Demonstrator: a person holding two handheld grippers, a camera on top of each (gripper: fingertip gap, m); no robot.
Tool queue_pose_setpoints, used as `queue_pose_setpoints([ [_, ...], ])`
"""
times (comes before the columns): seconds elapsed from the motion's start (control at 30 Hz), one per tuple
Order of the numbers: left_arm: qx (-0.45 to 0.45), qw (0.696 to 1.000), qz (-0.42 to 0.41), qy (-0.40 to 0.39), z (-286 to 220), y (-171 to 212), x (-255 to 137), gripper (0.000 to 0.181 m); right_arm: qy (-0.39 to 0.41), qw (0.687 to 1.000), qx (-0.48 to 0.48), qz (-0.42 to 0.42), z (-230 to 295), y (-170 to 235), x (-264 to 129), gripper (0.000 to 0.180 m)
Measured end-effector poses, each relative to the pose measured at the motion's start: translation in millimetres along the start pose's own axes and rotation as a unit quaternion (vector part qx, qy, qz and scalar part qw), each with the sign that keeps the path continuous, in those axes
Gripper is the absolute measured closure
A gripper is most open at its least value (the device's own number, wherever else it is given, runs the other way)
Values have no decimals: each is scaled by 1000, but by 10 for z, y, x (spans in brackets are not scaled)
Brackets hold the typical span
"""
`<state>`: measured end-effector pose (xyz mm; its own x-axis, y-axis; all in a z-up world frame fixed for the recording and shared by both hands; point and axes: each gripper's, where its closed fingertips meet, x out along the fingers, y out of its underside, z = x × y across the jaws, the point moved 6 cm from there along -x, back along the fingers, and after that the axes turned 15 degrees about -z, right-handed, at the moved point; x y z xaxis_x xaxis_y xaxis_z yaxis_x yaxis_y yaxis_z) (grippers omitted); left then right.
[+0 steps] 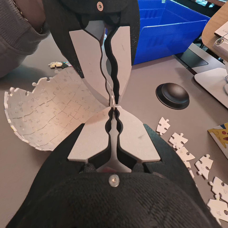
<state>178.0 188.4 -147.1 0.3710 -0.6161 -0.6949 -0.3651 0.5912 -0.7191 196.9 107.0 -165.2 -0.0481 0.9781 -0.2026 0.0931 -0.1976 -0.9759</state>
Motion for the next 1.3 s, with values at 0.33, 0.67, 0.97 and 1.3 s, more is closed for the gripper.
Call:
queue_pose_setpoints([
  [0.33, 16, 1000, 2, 11, 19, 22, 16, 174, -21, 1000, 13, 8, 4, 45, 28, 173],
  [0.67, 51, 998, 27, -4, 1, 42, -6, 175, -46, 995, 51, 70, -64, 49, 11, 165],
  [0.97, 58, 997, 39, -15, 10, 56, -26, 175, -89, 989, 42, 108, -48, 17, 101, 177],
  [1.3, 10, 999, 41, -23, 50, 98, -48, 171, -33, 990, 118, 66, -46, 76, 140, 178],
])
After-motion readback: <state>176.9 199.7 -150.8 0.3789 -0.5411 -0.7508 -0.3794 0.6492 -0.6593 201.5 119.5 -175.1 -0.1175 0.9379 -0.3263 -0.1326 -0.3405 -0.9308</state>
